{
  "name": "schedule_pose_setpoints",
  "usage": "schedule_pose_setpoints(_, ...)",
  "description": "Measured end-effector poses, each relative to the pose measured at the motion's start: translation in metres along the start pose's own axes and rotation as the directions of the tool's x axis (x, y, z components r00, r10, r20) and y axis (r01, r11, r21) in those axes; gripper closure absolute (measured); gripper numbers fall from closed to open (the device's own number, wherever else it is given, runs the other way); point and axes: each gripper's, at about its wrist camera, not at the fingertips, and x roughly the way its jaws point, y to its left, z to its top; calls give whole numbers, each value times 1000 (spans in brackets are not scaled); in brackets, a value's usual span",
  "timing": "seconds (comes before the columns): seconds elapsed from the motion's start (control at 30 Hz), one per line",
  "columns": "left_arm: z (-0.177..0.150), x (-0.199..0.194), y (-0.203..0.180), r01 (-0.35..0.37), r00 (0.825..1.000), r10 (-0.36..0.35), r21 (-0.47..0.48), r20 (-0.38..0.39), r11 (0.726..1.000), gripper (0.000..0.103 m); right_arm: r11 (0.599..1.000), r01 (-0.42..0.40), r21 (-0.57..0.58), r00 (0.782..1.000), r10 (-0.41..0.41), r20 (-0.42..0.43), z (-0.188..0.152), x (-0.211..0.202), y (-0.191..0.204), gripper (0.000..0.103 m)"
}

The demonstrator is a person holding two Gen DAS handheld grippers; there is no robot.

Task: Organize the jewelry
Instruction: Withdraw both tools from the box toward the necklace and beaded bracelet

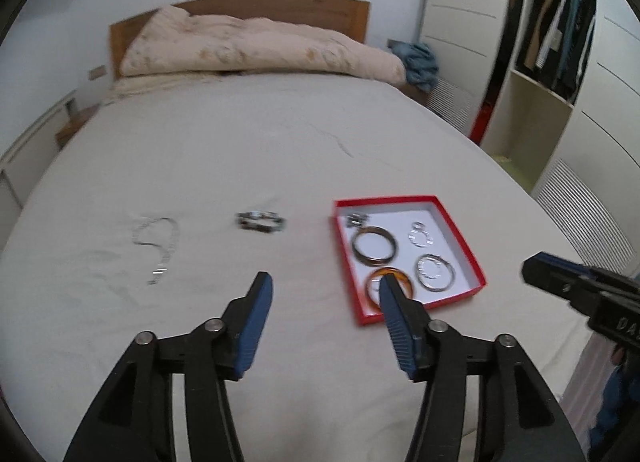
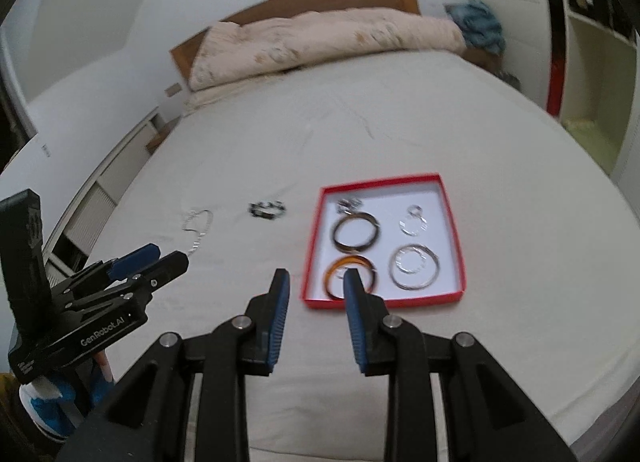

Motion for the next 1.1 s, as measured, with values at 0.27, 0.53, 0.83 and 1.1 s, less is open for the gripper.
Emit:
schedule_pose_setpoints(0.27, -19, -23, 73, -114, 993, 117, -95, 33, 989, 35, 991, -59, -119, 998, 62, 20, 6, 6, 62, 58)
schedule_pose_setpoints(0.53, -28, 34, 145, -217, 976, 213, -147, -42, 965, 33, 978, -104, -180, 993, 94, -67, 14, 97, 89, 48)
schedule_pose_setpoints(0.83, -26, 136, 204, -261, 958, 235, -159, -165, 952, 30, 964, -103, -246, 980, 56, -190, 45, 233, 106, 31)
schedule_pose_setpoints(1.1, -25, 208, 221, -280, 943, 249, -121, -223, 952, 30, 944, -64, -323, 969, -19, -246, 61, 334, 113, 28)
